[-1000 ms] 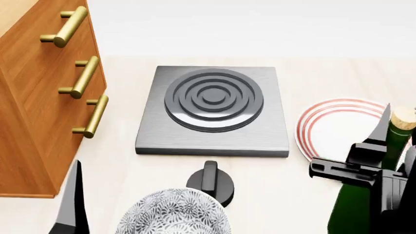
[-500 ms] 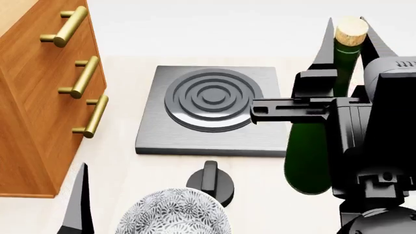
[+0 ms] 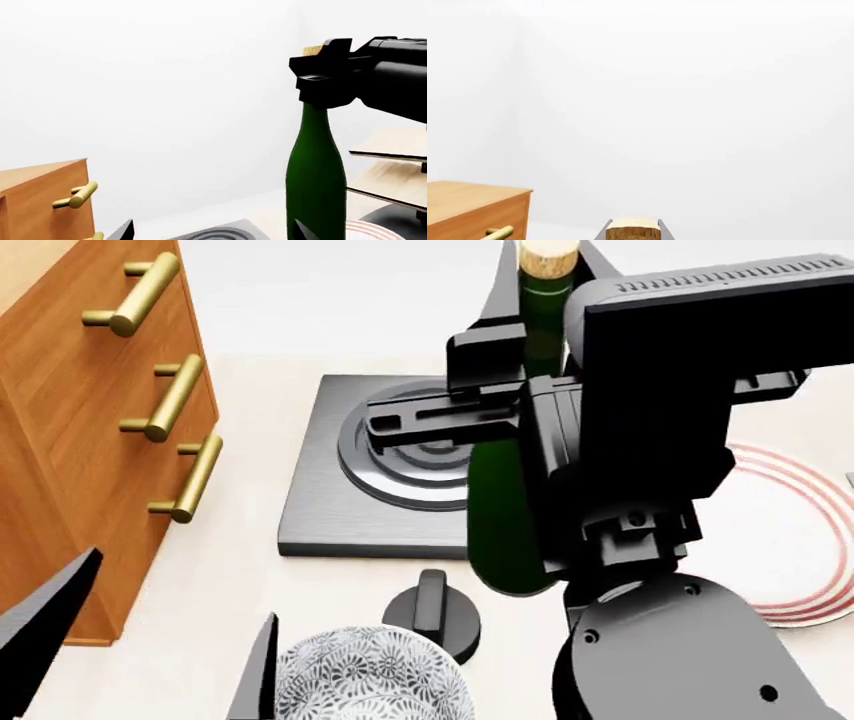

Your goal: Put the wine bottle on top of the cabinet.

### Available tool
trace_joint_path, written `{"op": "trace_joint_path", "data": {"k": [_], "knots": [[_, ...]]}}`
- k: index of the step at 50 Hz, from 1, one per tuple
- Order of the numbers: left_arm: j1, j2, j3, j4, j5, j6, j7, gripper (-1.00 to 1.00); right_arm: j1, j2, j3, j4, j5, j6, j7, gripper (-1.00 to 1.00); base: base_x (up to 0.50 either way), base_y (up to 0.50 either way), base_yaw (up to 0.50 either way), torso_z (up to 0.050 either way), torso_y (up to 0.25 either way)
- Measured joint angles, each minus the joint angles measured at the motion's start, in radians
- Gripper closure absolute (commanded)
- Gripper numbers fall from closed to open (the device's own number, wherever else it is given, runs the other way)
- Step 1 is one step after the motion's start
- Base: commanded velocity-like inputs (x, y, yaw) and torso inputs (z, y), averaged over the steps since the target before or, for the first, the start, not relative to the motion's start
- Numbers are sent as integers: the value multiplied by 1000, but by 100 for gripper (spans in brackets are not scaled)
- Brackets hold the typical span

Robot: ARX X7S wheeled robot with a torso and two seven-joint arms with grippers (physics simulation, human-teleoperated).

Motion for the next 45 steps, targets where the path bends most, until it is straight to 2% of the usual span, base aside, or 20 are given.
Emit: {"op": "trace_joint_path", "data": {"k": [19, 45], "knots": [[-134, -13, 132, -116, -81, -53, -10, -100, -3, -33, -71, 46, 0, -51, 0, 100, 0, 0, 0, 0, 1], [-368, -14, 157, -413, -234, -59, -8, -100, -3, -36, -101, 12, 33, -46, 19, 100, 0, 0, 0, 0, 0]]}}
